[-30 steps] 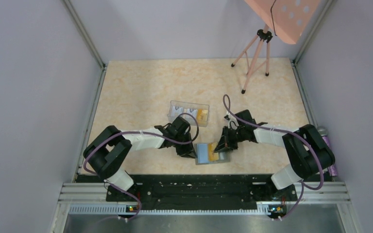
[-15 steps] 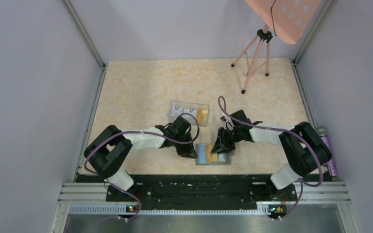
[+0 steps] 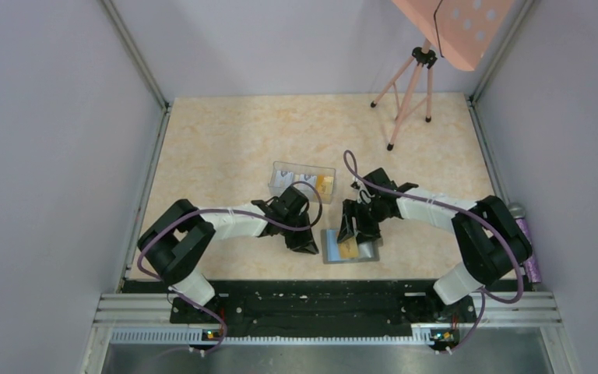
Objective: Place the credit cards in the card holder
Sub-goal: Insert the credit card into the card holder.
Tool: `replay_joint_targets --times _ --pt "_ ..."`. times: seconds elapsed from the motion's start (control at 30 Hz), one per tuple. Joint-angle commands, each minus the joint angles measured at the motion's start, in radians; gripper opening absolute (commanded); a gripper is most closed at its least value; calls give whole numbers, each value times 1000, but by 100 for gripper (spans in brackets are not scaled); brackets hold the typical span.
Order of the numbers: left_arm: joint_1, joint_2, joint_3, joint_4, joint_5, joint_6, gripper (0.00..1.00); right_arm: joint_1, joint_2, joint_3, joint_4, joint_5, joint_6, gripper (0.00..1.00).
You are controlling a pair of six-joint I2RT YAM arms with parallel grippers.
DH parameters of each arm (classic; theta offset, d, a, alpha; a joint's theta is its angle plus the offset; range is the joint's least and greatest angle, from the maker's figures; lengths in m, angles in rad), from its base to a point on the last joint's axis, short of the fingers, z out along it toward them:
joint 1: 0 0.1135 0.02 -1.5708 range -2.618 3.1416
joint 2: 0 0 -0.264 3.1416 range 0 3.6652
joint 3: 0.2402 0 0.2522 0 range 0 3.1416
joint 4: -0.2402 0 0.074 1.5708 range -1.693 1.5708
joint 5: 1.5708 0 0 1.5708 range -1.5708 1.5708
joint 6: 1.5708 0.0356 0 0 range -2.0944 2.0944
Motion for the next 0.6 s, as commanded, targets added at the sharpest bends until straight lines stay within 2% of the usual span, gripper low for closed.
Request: replay_joint_targets --times 0.0,0.17,0.3,0.57 --pt "-11 42 4 -39 -70 26 18 34 -35 52 -106 133 -70 65" --pt "-13 44 15 -44 -68 29 18 54 -72 99 -158 183 -95 73" --pt "-14 39 29 -44 -66 35 18 54 -110 108 -160 148 -121 79" --pt "-15 56 85 -62 -58 49 18 54 -144 91 -173 188 -119 80"
